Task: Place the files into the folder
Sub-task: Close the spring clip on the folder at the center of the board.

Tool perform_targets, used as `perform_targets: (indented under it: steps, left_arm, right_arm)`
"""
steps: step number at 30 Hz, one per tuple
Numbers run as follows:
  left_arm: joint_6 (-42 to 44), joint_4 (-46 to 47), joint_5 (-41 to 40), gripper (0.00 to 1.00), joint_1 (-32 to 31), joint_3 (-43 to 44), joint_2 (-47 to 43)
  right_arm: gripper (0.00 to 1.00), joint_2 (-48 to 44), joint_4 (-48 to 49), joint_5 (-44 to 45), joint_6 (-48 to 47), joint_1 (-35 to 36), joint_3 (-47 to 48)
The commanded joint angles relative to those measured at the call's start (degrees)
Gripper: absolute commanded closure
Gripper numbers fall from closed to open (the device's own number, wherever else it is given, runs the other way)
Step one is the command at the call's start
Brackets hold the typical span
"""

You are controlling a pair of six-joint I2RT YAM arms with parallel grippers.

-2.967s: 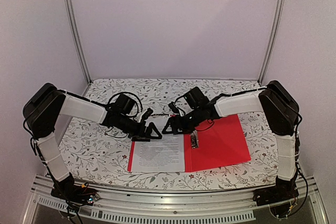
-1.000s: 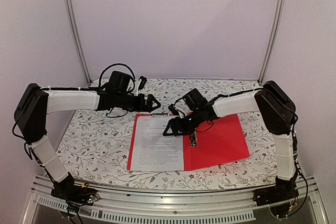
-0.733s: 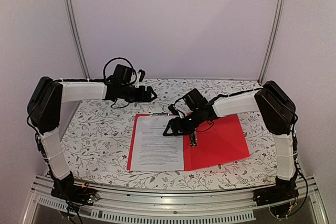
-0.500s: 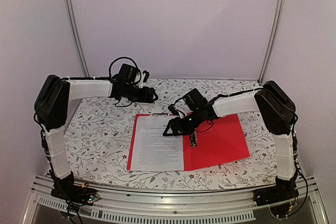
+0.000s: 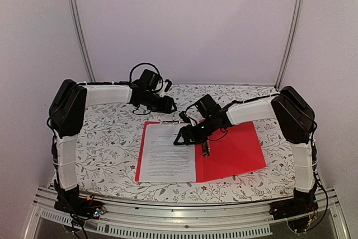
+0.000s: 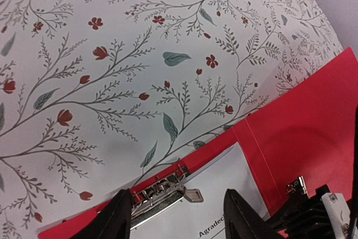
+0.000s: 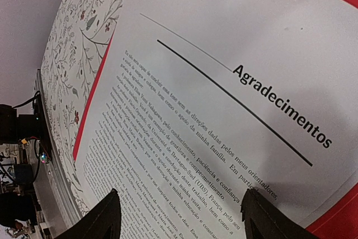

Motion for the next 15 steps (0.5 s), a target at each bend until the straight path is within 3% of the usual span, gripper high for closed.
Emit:
perform_targets:
  steps: [1,15]
  left_arm:
    - [0.5,-3.3,-0.4,0.45,-1.3,3.1,2.5]
    - [0.6,-6.4,-0.3,0.59,-2.1,8.1,6.6]
  right_arm:
    - [0.25,3.1,-5.1,2.7,-0.3,-0.7,-1.0]
    - [0.25,3.1,-5.0,2.3,-0.4,-0.7,-1.1]
